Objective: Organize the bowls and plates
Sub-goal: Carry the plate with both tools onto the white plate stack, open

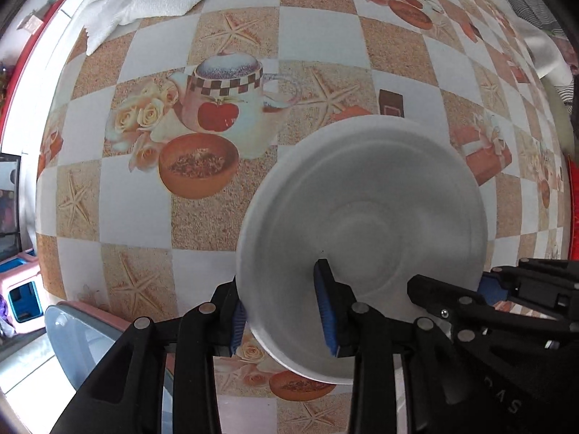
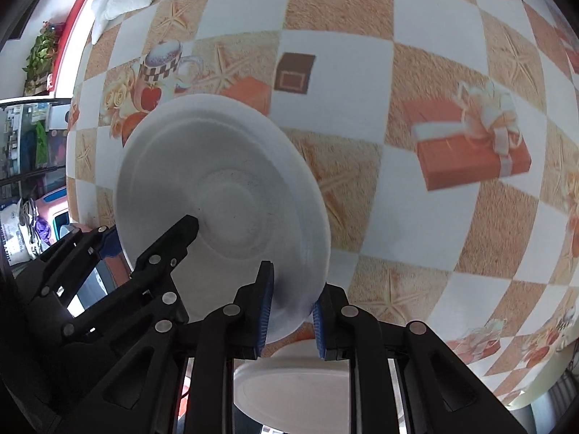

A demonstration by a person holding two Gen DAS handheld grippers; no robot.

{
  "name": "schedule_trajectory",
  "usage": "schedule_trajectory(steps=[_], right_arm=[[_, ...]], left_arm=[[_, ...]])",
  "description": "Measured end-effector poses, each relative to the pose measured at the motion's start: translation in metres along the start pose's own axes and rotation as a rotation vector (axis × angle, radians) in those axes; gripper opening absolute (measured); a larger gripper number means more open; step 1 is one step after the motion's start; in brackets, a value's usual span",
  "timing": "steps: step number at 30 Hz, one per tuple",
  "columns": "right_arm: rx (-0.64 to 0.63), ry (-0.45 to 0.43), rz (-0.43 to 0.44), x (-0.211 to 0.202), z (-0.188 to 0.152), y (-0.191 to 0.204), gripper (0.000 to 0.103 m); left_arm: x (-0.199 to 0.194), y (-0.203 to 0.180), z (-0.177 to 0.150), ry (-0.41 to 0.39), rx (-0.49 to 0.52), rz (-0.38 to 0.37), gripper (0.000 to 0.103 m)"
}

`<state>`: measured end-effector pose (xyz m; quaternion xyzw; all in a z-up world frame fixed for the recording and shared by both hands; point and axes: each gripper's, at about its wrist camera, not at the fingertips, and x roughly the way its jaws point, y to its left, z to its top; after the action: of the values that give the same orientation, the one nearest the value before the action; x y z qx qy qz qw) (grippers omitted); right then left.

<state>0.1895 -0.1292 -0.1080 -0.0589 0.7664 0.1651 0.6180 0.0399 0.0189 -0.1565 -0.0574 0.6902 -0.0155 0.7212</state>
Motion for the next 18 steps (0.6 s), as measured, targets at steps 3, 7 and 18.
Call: schedule_trajectory(steps=[3, 7, 18], right_arm=[[-0.013, -0.019, -0.007, -0.003, -0.008, -0.001, 0.021], [-0.049, -0.052, -0.013, -0.01, -0.021, 0.02, 0.021], [-0.021, -0.113, -0.009, -0.042, -0.058, 0.009, 0.021]], left_arm=[[-0.008, 0.001, -0.004, -0.007, 0.0, 0.009, 0.036], [-0.031, -0.011, -0.013, -0.034, 0.008, 0.013, 0.036], [-0.073, -0.051, -0.038, -0.068, 0.125, -0.002, 0.04]])
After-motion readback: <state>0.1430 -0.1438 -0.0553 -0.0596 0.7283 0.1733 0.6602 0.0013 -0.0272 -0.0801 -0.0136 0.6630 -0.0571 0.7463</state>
